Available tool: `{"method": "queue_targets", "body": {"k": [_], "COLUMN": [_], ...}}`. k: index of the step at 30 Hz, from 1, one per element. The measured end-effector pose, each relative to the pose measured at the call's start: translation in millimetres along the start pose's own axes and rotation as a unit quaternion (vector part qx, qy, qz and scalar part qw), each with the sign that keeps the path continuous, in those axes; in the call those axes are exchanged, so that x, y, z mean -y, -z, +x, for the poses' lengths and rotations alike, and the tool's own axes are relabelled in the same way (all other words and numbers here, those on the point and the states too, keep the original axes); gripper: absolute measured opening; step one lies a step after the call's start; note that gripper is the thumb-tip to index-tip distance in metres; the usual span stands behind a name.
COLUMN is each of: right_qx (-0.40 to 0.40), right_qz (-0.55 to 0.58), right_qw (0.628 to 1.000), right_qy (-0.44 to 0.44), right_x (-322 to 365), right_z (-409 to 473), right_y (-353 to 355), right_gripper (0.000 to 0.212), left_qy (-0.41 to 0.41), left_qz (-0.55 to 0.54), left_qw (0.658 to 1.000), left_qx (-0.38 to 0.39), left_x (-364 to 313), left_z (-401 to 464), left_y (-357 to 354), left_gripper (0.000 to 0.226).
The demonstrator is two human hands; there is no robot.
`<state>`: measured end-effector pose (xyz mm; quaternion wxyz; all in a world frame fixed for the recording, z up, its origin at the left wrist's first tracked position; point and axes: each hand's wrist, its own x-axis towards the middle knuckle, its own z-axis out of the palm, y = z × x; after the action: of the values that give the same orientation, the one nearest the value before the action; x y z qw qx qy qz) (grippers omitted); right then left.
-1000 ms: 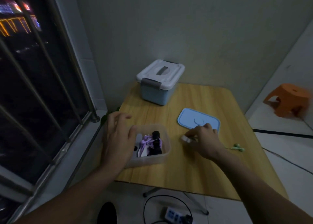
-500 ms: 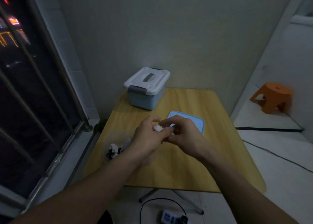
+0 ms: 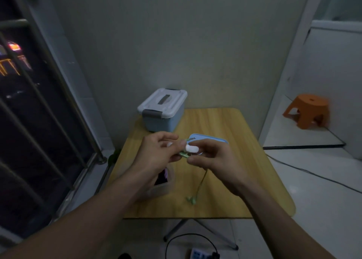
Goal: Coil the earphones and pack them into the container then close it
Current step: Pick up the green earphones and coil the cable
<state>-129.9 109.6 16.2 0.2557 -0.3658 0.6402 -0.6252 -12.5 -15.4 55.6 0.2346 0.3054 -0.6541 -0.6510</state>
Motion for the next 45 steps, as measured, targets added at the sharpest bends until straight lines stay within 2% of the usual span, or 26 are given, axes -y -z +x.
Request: {"method": "queue_targets", "body": {"k": [3,6,13,18,30,34,40,45], "right_qx": [0.006,0.008,-0.031,-0.044,-0.095,-0.108,-0.091,-0.061], "right_qz": [0.024,0.031,-0.01,-0.029,-0.15,-0.149,-0.138,-0.163], "right_qw": [1.0,0.999,0.999,0.996,0.972,0.97,0.971,0.967], "right_qy": [0.008,0.011,0.033,0.068,0.156,0.158,0.175,0.188], "right_x": [11.0,23.2,40.7,52.5,70.6,71.4,73.8,75.4], "right_z": [-8.7,-17.9,-36.3,-43.3,-43.8,-43.1,-44.8,-47.2], "right_y": [5.8,13.5,14.3,13.7,1.6,0.0,0.7,3.0], "right_gripper": [0.021,0.021,0.013,0.007,0.012,0.01,0.009,0.01], "left_qy": [0.003,0.018,0.067,0.09,0.141,0.169,0.184,0.148], "left_qz": [-0.012,-0.035,-0.11,-0.118,-0.133,-0.171,-0.196,-0.137], "left_qw": [1.0,0.999,0.99,0.987,0.97,0.96,0.949,0.965], "left_qx": [0.01,0.024,0.049,0.06,0.147,0.147,0.163,0.167], "left_x": [-8.6,-18.7,-35.3,-43.0,-45.5,-45.0,-43.9,-41.6], "left_z": [-6.3,-13.5,-32.1,-44.1,-57.2,-57.9,-58.5,-57.7], "left_y": [0.9,2.7,4.4,7.5,17.4,19.3,20.0,22.0], "left_gripper": [0.023,0.021,0.027,0.03,0.034,0.032,0.039,0.027]}}
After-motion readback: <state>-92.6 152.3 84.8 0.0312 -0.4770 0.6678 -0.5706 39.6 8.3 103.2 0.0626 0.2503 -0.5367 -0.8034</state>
